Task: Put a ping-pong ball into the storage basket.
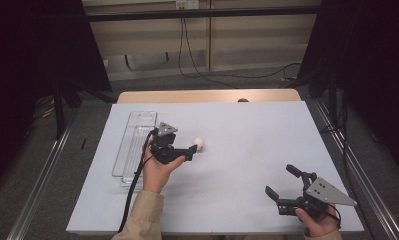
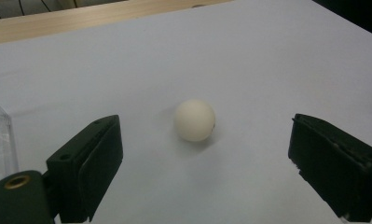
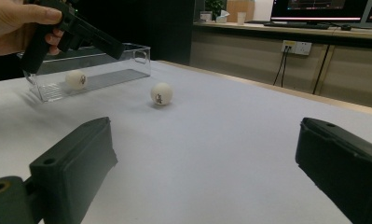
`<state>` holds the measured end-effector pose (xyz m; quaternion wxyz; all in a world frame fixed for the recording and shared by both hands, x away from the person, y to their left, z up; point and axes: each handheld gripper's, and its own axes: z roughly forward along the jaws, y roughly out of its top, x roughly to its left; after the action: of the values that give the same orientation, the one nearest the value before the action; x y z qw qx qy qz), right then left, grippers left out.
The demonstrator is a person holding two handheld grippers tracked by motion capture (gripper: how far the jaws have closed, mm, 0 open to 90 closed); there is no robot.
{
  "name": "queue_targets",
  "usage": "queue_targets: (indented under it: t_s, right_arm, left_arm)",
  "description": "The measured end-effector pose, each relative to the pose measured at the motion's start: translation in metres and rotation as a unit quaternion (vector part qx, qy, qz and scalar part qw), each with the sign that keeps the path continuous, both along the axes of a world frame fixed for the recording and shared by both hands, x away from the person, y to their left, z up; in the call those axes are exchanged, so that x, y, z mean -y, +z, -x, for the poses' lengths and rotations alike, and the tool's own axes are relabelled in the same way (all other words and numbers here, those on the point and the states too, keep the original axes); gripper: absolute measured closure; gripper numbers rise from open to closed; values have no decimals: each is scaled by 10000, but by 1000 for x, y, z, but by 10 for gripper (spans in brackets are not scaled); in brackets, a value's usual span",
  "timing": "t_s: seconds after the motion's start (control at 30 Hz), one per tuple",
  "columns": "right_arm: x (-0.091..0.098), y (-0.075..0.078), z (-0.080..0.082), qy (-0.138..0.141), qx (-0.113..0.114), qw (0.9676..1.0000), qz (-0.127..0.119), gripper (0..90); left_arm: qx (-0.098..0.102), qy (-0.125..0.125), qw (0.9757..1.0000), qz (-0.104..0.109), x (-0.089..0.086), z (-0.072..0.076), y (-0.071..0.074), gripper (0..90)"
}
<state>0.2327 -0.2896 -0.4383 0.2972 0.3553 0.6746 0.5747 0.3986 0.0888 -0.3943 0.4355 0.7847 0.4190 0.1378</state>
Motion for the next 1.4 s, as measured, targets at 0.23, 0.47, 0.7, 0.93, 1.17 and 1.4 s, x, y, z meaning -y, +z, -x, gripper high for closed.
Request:
queue_targets:
  t_s: [0.23, 0.47, 0.7, 0.93, 1.17, 1.4]
  right_arm:
    - [0, 0, 0, 3, 2, 10000, -3, 35]
    - [0, 0, 0, 5, 2, 10000, -2, 35]
    - [0, 0, 0, 17, -2, 10000, 5, 35]
    - [0, 0, 0, 9, 7, 10000, -1, 35]
    - [0, 0, 0, 16, 6, 10000, 0, 35]
    - [-1, 0, 1, 13, -6, 10000, 3, 35]
  left_arm:
    - [-33, -34, 10000, -65, 3, -2, -3, 99]
    - [-85, -30, 9999, -122, 6, -4, -6, 96]
    - [-79, -30, 9999, -90, 8, -5, -8, 96]
    - [-84, -88, 9998, -127, 10, -7, -10, 93]
    - [-109, -103, 9998, -162, 12, -8, -13, 83]
    - [-119, -137, 9997, -172, 15, -9, -15, 81]
